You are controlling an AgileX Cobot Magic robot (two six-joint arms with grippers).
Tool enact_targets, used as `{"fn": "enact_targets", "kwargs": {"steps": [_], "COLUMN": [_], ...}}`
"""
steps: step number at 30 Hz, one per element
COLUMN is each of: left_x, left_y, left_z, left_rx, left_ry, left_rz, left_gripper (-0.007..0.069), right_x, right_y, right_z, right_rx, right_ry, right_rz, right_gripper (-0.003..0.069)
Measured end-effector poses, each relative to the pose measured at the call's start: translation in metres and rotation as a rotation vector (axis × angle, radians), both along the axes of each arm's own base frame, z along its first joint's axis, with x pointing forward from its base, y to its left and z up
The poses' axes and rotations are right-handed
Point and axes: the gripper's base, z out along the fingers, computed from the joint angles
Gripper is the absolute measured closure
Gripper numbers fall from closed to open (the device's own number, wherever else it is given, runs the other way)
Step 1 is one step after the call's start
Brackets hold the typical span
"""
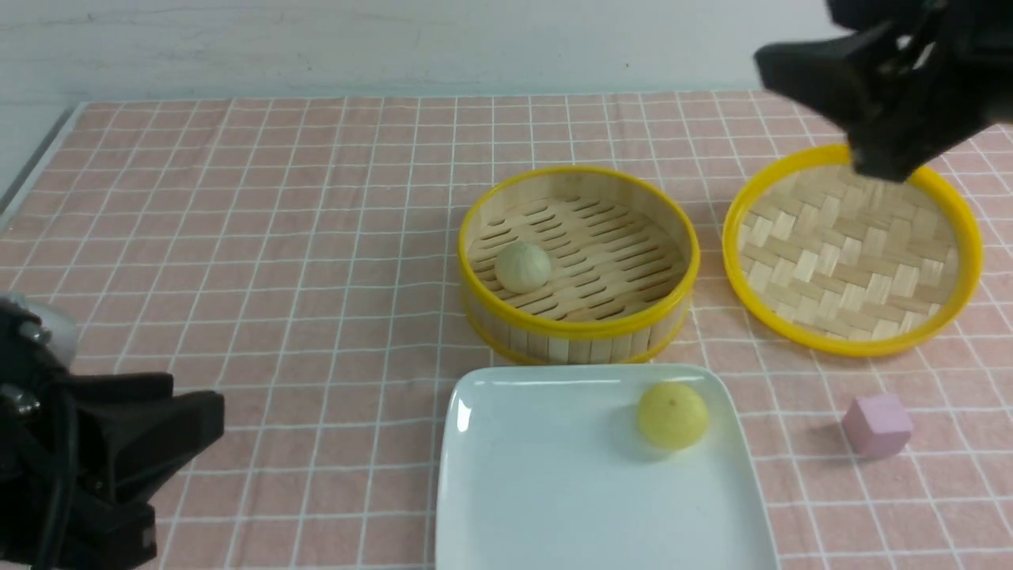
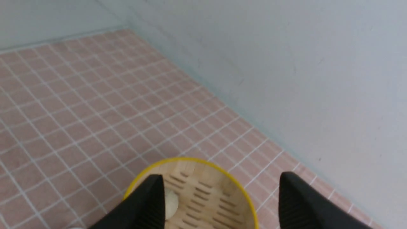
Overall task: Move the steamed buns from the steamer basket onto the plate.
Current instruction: Use the left arm to grab the steamed stuffed bun that is closest to it
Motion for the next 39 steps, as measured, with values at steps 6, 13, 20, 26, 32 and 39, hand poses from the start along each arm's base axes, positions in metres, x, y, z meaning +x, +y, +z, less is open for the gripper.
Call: {"fn": "enact_targets", "kwargs": {"steps": [6, 13, 20, 26, 32, 39], "left_x": [0.03, 0.077, 0.122, 0.155, 0.191, 0.228], "left_y": [-0.004, -0.009, -0.013, -0.052, -0.094, -0.133], "left_z": [-0.006, -0.003, -0.007, -0.024, -0.034, -0.046], "left_rx": [-0.011, -0.078, -0.078, -0.03, 0.004, 0.082], "left_ry": [-0.01, -0.065, -0.084, -0.05, -0.025, 0.068], "left_rz": [-0.076, -0.149, -0.211, -0.293, -0.213, -0.276], "left_gripper": [0.0311, 0.0311, 0.0311, 0.0311, 0.0311, 0.0311], "right_x": [-0.038, -0.063, -0.089, -0.102, -0.105, -0.107], "right_y": [-0.018, -0.031, -0.046, -0.054, -0.055, -0.055], "right_z": [0.021, 0.021, 0.027, 0.028, 0.024, 0.018], "right_rx": [0.004, -0.006, 0.071, 0.061, 0.05, 0.032], "right_ry": [-0.08, 0.0, 0.04, 0.031, 0.088, 0.155], "right_rz": [0.015, 0.01, -0.028, -0.039, -0.046, -0.045], "right_gripper": [0.0194, 0.0195, 0.0195, 0.0195, 0.0195, 0.0195]}}
